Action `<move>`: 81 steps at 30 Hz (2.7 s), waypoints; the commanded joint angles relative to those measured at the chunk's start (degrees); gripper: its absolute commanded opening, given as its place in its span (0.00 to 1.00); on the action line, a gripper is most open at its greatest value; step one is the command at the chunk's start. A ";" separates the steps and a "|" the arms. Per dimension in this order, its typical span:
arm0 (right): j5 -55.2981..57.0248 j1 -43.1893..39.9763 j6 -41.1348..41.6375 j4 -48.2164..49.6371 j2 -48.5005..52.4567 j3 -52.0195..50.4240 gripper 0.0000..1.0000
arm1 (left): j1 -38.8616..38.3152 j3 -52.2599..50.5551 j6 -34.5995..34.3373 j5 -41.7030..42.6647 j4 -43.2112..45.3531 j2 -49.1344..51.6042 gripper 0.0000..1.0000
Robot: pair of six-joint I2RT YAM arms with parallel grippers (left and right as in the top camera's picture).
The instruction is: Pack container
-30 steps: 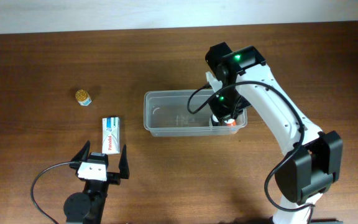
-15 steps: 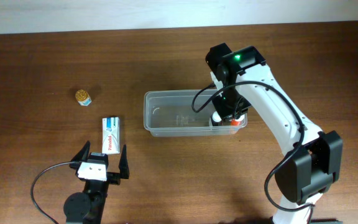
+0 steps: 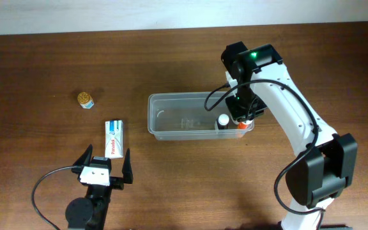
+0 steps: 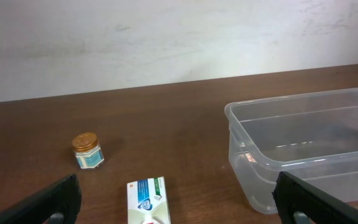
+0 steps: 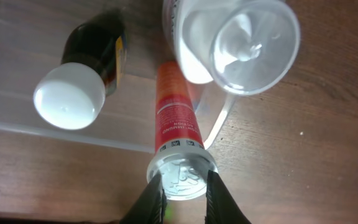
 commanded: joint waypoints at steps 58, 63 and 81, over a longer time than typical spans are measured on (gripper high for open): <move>-4.20 -46.93 10.93 -10.32 -5.64 20.94 0.98 | 0.26 -0.35 0.92 0.61 0.02 -0.28 1.00; -4.20 -46.93 10.93 -10.34 -5.64 20.94 0.98 | 0.26 -0.35 0.92 0.61 0.02 -0.28 0.99; -4.17 -46.93 10.93 -10.32 -5.64 20.94 0.98 | 0.26 -0.35 0.92 0.61 0.02 -0.28 1.00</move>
